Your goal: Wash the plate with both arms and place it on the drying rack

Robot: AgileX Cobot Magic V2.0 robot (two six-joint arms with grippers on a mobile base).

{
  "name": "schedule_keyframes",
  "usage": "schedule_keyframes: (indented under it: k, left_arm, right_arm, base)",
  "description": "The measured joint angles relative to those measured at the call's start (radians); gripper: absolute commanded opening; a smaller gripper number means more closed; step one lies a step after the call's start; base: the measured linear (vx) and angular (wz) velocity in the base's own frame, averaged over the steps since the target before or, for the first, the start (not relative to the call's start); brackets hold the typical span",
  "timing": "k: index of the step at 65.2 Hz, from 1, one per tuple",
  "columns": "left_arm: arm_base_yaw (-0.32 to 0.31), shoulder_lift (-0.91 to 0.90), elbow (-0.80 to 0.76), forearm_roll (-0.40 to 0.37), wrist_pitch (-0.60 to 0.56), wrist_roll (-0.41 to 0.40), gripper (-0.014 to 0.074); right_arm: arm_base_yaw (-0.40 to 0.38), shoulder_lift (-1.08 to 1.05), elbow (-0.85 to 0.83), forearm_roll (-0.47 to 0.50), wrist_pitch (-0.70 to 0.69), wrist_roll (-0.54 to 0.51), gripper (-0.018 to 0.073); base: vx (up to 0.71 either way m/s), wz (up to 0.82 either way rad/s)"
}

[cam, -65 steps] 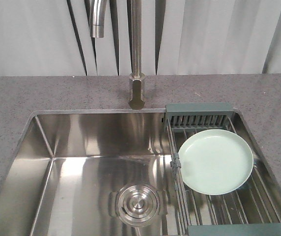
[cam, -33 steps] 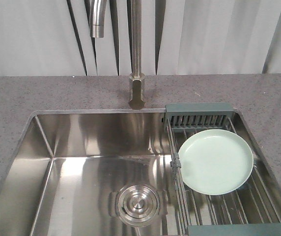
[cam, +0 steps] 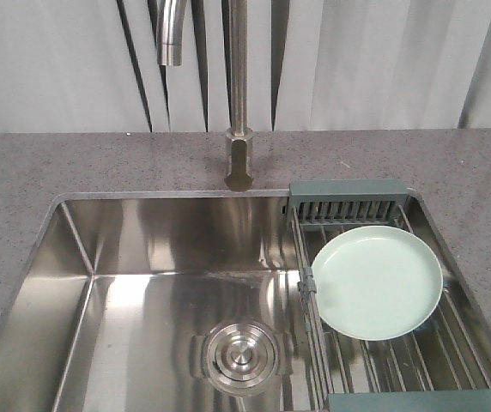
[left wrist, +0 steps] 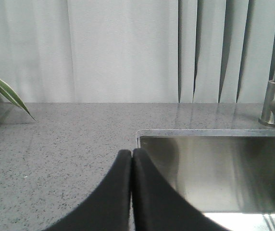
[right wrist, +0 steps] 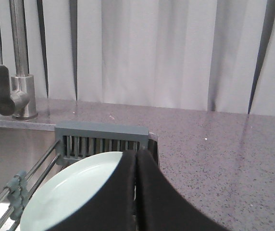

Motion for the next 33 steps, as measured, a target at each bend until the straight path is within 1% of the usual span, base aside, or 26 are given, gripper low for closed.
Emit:
schedule_keyframes:
  k: [33]
  left_arm:
    - [0.000, 0.000, 0.000, 0.000, 0.000, 0.000, -0.0006]
  right_arm:
    - [0.000, 0.000, 0.000, 0.000, -0.016, 0.002, -0.0004]
  base:
    - [0.00, 0.00]
